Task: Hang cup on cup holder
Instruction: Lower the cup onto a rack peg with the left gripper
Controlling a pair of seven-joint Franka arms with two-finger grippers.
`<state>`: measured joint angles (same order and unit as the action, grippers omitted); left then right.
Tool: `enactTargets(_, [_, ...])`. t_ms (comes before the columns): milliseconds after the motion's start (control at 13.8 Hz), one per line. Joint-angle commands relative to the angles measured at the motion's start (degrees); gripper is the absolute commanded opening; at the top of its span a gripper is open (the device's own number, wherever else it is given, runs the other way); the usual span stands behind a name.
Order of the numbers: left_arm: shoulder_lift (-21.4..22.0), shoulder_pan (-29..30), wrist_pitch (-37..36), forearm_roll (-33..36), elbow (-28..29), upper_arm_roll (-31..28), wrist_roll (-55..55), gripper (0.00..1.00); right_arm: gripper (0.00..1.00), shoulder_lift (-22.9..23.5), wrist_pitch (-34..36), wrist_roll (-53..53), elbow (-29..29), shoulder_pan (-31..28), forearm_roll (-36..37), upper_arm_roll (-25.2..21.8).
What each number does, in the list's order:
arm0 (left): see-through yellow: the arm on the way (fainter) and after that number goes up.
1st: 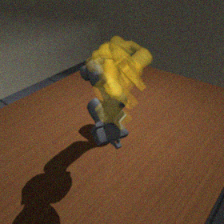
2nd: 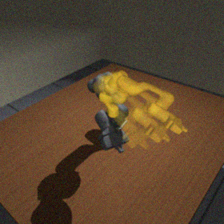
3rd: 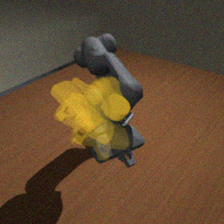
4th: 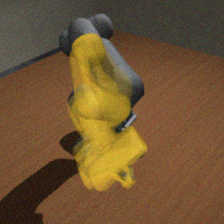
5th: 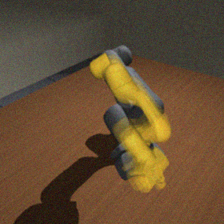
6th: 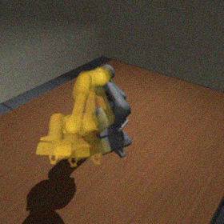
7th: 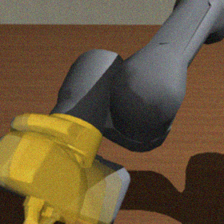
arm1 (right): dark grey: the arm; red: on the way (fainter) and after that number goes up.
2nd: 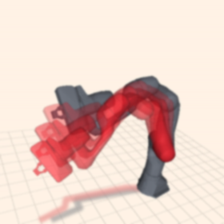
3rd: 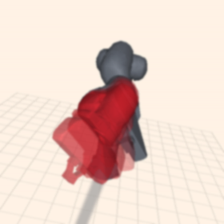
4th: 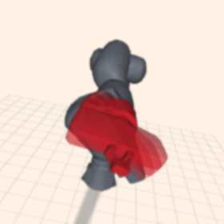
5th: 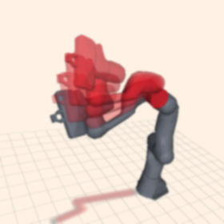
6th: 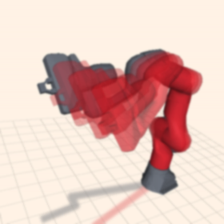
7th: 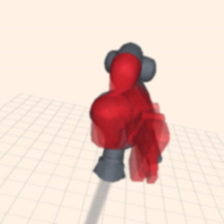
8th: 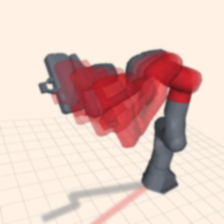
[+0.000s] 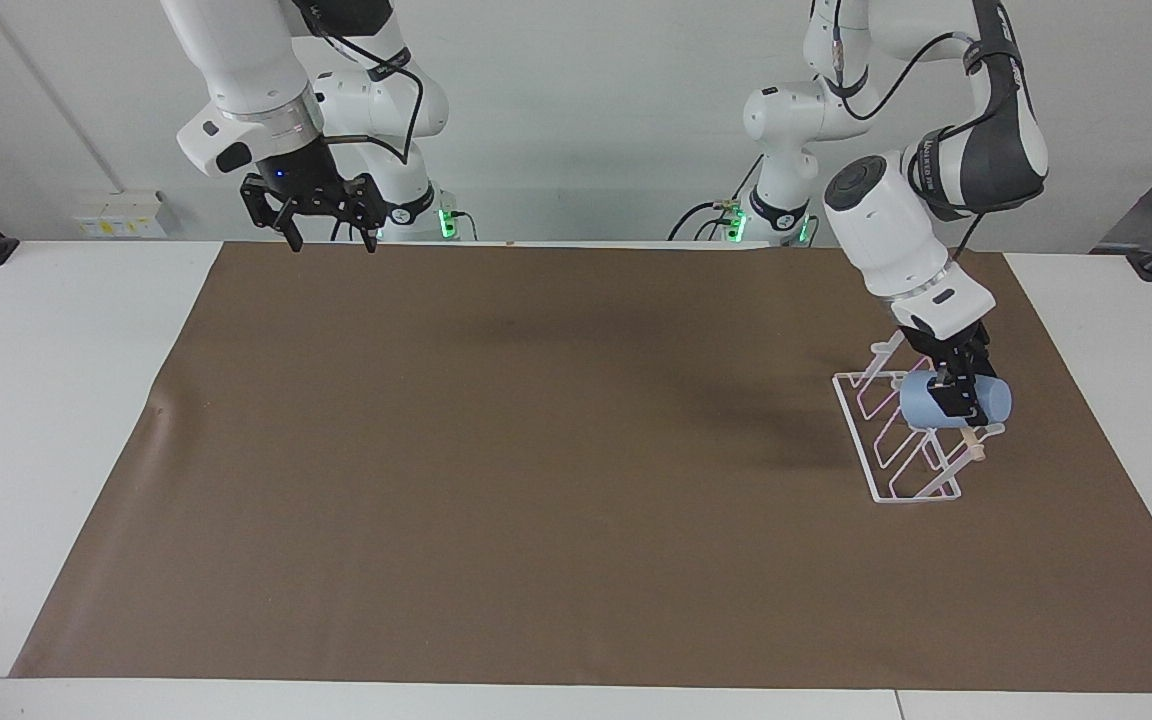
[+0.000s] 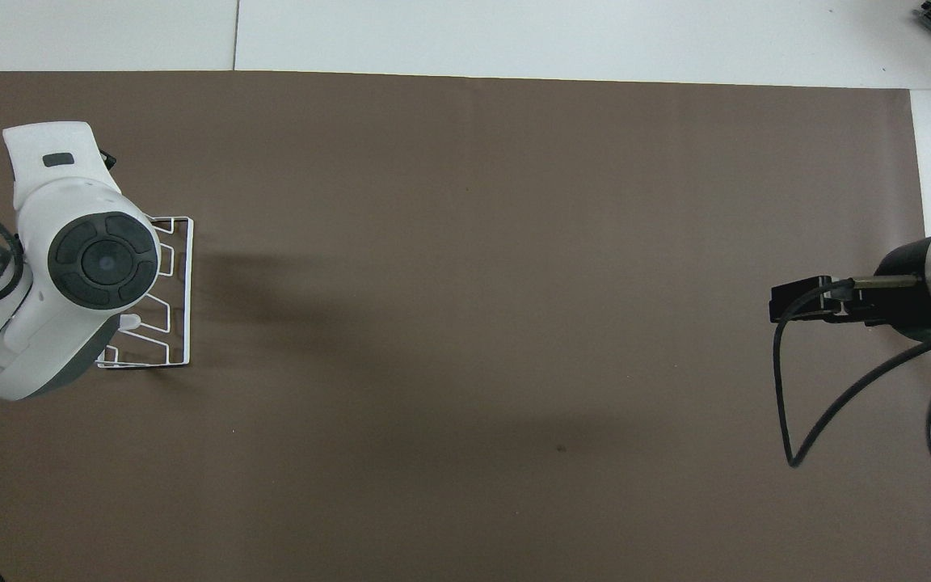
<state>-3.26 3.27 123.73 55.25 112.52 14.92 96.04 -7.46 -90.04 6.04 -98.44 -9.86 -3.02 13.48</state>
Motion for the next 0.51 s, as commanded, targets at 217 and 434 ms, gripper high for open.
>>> enactTargets(217, [-0.17, -0.46, -0.60, 1.52, -2.22, -0.60, 1.43, 0.00, 1.00, -0.45, -3.30, -6.31, -1.50, -2.80, -0.85, 0.14])
enactTargets(434, [-0.43, 0.24, 1.24, 2.31, -1.60, -0.60, 1.52, 0.00, 1.00, -0.45, -3.30, -6.31, -1.50, -2.88, -0.85, 0.14])
